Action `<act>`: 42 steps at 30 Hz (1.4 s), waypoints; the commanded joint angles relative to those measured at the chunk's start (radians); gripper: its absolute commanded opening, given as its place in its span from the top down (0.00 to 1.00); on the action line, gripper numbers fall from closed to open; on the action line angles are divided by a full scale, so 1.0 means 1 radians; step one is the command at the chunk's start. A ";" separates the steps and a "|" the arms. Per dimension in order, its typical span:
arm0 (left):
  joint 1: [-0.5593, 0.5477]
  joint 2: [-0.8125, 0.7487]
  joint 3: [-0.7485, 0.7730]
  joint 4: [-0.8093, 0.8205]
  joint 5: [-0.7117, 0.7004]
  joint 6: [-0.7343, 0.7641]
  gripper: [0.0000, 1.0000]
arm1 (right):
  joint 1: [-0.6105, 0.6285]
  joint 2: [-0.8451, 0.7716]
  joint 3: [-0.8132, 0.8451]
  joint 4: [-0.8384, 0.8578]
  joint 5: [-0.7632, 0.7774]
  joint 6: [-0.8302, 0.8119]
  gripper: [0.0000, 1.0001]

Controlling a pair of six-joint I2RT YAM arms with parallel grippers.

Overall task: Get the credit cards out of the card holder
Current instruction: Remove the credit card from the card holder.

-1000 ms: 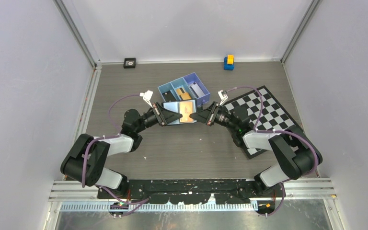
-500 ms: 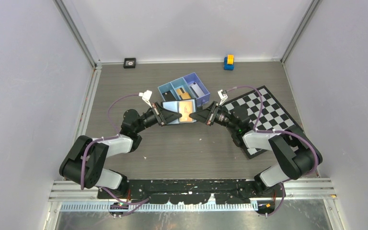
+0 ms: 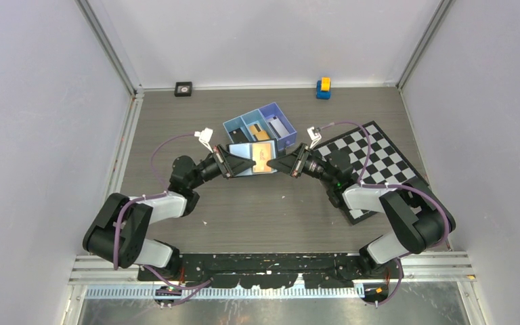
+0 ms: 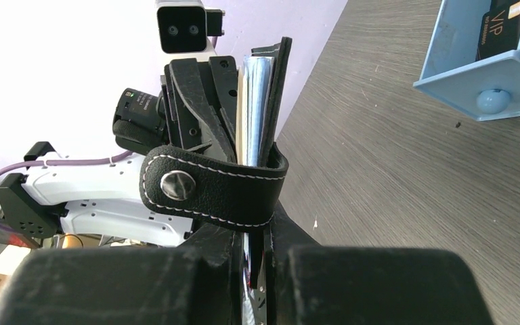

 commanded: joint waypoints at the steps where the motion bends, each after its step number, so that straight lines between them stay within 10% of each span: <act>1: 0.016 -0.033 -0.003 0.115 -0.012 -0.008 0.94 | -0.003 0.005 0.020 0.082 -0.008 0.014 1.00; 42: 0.072 -0.018 -0.001 0.047 -0.005 -0.018 0.98 | -0.064 0.028 -0.011 0.203 -0.008 0.102 0.98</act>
